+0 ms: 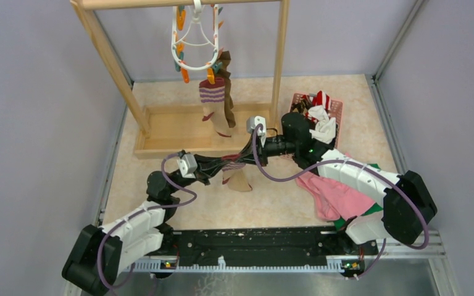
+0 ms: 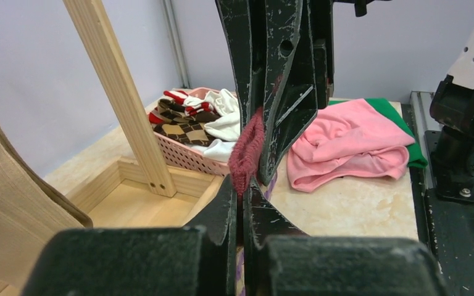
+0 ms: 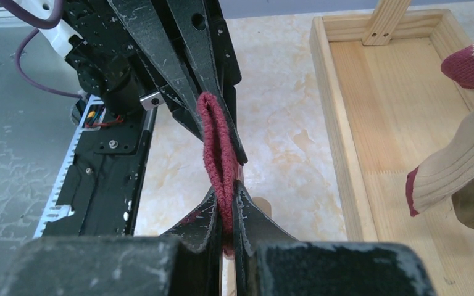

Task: Clip the socks to the hanger
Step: Pick up the sock from the bin, then open the clamp at the hanger.

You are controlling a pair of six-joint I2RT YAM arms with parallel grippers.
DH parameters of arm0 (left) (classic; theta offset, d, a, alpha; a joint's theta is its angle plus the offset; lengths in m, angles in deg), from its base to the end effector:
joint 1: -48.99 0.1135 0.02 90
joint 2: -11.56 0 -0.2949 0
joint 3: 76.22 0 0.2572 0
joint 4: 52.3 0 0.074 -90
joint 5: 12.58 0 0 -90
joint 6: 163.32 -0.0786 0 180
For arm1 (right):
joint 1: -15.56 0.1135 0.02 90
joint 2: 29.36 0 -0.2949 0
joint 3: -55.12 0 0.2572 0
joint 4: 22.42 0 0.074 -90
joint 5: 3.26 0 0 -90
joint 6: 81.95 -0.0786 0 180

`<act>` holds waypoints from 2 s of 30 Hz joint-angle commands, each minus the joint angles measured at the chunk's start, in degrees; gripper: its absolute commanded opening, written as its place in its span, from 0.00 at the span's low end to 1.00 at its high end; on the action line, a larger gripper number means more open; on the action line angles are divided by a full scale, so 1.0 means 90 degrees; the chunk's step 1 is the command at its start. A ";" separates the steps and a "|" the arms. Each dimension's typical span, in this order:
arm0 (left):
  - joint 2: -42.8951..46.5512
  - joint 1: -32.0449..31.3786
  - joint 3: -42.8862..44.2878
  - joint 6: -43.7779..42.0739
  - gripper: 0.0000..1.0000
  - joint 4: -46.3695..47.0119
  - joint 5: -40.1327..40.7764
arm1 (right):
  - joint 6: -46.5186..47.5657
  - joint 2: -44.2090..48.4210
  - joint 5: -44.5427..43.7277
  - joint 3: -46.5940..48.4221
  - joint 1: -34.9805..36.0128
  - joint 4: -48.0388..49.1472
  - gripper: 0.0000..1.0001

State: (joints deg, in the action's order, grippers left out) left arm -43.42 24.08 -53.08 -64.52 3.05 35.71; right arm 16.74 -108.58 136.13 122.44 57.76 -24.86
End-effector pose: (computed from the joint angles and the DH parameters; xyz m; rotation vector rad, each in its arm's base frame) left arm 0.1511 -0.1279 0.2722 0.8193 1.0405 -0.9240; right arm 0.2101 0.2711 0.3192 -1.3414 1.3369 1.1846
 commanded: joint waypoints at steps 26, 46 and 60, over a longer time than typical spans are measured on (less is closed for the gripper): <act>0.2542 -0.0016 0.0033 0.0426 0.00 -0.3158 0.2471 | 0.0927 -0.0311 -0.1714 0.0888 0.0419 0.3005 0.70; 0.2779 -0.0016 -0.0027 0.0260 0.00 -0.3254 0.2754 | 0.0429 -0.1293 -0.5420 0.1274 0.0670 0.4467 0.51; 0.2736 -0.0016 0.0012 0.0243 0.00 -0.3222 0.2675 | -0.0413 -0.2037 -0.4396 0.1426 0.0241 0.4741 0.46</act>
State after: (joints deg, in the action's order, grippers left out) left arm -18.99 24.08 -53.11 -61.51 -27.70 59.95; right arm 15.88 -125.34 93.35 133.17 60.27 14.29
